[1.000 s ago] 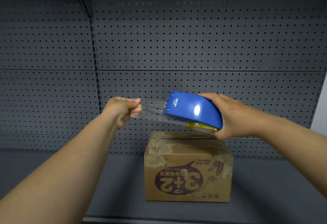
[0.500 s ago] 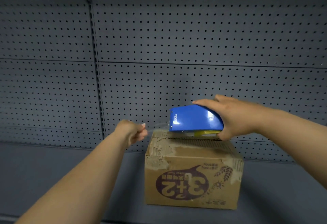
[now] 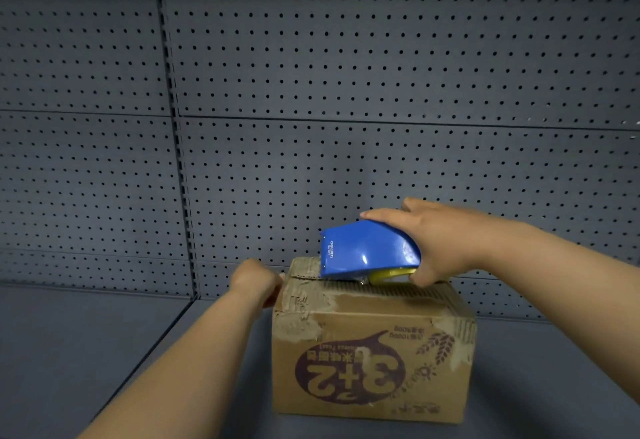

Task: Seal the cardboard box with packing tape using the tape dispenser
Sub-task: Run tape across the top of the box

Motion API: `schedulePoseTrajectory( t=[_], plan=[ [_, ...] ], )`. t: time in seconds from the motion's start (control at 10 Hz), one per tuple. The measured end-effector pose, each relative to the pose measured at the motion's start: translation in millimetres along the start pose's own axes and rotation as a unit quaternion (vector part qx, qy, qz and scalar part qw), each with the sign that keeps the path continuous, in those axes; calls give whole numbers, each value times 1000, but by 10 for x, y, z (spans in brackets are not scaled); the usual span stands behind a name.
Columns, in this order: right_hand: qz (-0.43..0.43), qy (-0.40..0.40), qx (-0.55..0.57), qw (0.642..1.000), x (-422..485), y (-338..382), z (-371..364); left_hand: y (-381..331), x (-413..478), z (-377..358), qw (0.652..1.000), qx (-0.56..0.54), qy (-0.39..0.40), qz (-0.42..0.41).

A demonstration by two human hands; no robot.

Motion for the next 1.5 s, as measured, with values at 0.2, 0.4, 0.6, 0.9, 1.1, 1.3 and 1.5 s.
schedulePoseTrajectory(
  t=[0.2, 0.4, 0.6, 0.9, 1.1, 1.3, 1.5],
  plan=[
    [8, 9, -4, 1000, 39, -6, -35, -15, -73, -43, 994, 80, 36, -58],
    [43, -18, -1, 999, 118, 35, -53, -149, -116, 31, 947, 261, 23, -186],
    [51, -12, 77, 996, 176, 21, -47, -279, -279, -209, 928, 191, 122, -297],
    [57, 61, 3, 996, 205, -71, -90, -210, -230, -354, 905, 266, 181, -277],
    [46, 67, 25, 996, 179, -239, -86, -248, -312, -299, 887, 287, 171, -320],
    [47, 65, 42, 996, 140, -330, -112, -272, -360, -276, 889, 273, 192, -313],
    [47, 78, 70, 993, 59, -501, -109, -272, -393, -255, 898, 276, 185, -288]
  ],
)
Point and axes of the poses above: each hand's wrist, its own x-axis towards the middle knuckle, its own z-axis out of the back of the hand, y = z × x, the point moved 2 cm from there along x, towards the middle knuckle, and after that the axes turned 13 degrees about -y, right-handed, at the moved point
